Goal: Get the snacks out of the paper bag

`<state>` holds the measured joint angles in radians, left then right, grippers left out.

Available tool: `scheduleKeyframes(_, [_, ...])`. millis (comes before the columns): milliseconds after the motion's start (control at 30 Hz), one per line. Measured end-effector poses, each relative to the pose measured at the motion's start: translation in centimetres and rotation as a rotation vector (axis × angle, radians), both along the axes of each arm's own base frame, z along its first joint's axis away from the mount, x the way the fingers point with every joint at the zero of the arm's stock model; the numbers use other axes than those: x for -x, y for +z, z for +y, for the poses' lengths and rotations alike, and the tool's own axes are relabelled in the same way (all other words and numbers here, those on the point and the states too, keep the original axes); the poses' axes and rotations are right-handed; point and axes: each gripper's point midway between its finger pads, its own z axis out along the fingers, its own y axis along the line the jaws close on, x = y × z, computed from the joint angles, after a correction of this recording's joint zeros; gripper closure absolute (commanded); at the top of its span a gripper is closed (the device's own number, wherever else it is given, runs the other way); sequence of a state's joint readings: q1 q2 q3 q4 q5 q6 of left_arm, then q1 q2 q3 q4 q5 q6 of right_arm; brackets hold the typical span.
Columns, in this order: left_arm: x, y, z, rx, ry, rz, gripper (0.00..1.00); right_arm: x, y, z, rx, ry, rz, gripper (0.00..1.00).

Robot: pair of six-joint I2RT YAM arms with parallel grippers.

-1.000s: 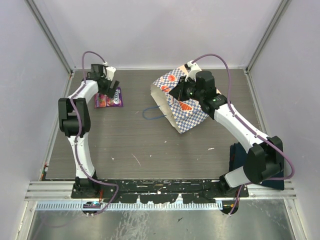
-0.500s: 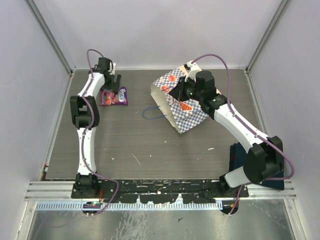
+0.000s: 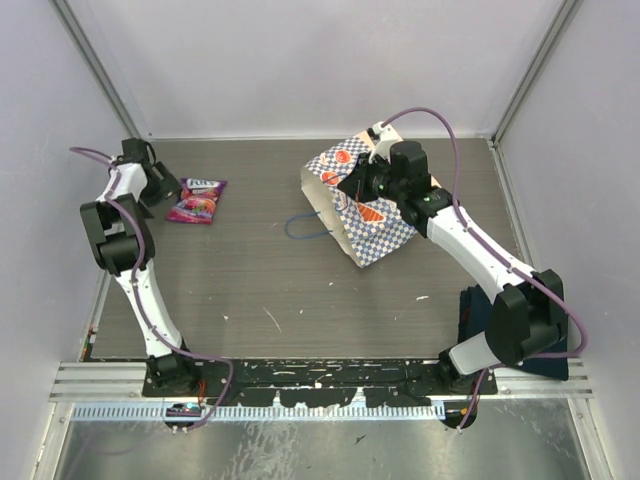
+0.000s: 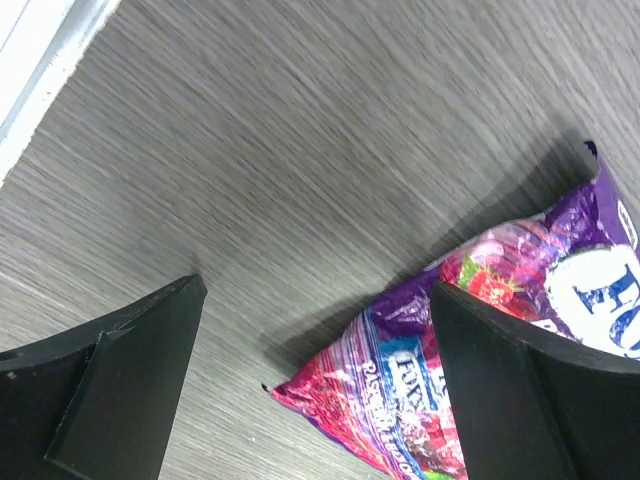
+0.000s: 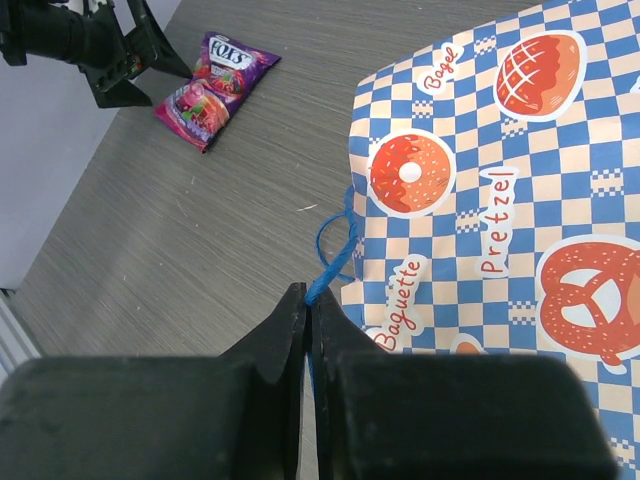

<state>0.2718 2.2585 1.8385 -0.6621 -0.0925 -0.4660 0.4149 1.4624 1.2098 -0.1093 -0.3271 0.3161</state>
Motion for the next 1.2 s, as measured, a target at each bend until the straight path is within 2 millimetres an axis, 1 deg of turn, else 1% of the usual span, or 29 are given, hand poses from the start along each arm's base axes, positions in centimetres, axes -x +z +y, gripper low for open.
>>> scheduleKeyframes(67, [0.3, 0.1, -0.3, 0.002, 0.003, -0.004, 0.02, 0.0, -0.1, 0.0, 0.001, 0.0, 0.002, 0.99])
scheduleKeyframes(133, [0.6, 0.5, -1.5, 0.014, -0.033, -0.012, 0.02, 0.0, -0.2, 0.0, 0.002, 0.0, 0.006, 0.99])
scheduleKeyframes(200, [0.9, 1.3, -2.9, 0.014, -0.091, -0.03, 0.02, 0.0, -0.2, 0.0, 0.003, 0.0, 0.007, 0.99])
scheduleKeyframes(267, [1.2, 2.7, -4.3, -0.009, -0.165, -0.055, 0.02, 0.0, 0.0, 0.1, 0.0, 0.003, 0.004, 0.99])
scheduleKeyframes(367, [1.4, 5.4, -5.9, -0.109, -0.283, -0.107, 0.02, 0.1, 0.1, 0.2, -0.005, 0.011, 0.004, 0.99])
scheduleKeyframes(433, [1.0, 7.3, -7.1, -0.224, -0.384, -0.145, 0.02, 0.1, 0.0, 0.3, -0.008, 0.015, 0.01, 0.99])
scheduleKeyframes(533, [-0.1, 8.4, -8.8, -0.364, -0.507, -0.158, 0.02, 0.1, -0.3, 0.5, -0.013, 0.022, 0.024, 0.99])
scheduleKeyframes(600, [-0.7, 7.9, -10.2, -0.425, -0.59, -0.143, 0.02, 0.2, -0.4, 0.6, -0.018, 0.025, 0.03, 0.99])
scheduleKeyframes(667, [-0.9, 6.5, -11.0, -0.452, -0.657, -0.111, 0.02, 0.2, -0.3, 0.7, -0.021, 0.028, 0.031, 0.99])
scheduleKeyframes(733, [-0.9, 4.6, -11.1, -0.456, -0.698, -0.068, 0.02, 0.2, -0.3, 0.7, -0.024, 0.029, 0.031, 0.99])
scheduleKeyframes(800, [-0.9, 2.3, -10.6, -0.446, -0.713, -0.015, 0.02, 0.2, -0.2, 0.7, -0.027, 0.03, 0.034, 0.99])
scheduleKeyframes(867, [-1.4, 0.7, -10.4, -0.427, -0.711, 0.017, 0.02, 0.3, -0.2, 0.8, -0.03, 0.033, 0.034, 0.99])
scheduleKeyframes(900, [-2.0, 1.0, -10.2, -0.438, -0.707, 0.012, 0.02, 0.3, -0.2, 0.8, -0.032, 0.034, 0.036, 0.99])
scheduleKeyframes(967, [-4.0, 1.8, -9.9, -0.458, -0.69, -0.013, 0.02, 0.4, -0.2, 1.0, -0.035, 0.041, 0.036, 0.99])
scheduleKeyframes(1067, [-6.3, 1.6, -9.3, -0.47, -0.669, -0.021, 0.02, 0.5, -0.1, 1.1, -0.039, 0.043, 0.037, 0.99])
scheduleKeyframes(1133, [-7.2, 1.1, -9.0, -0.465, -0.661, -0.017, 0.02, 0.5, -0.1, 1.1, -0.042, 0.045, 0.039, 0.99])
scheduleKeyframes(1200, [-8.1, 1.5, -8.6, -0.469, -0.654, -0.026, 0.02, 0.6, -0.1, 1.2, -0.044, 0.047, 0.04, 0.99])
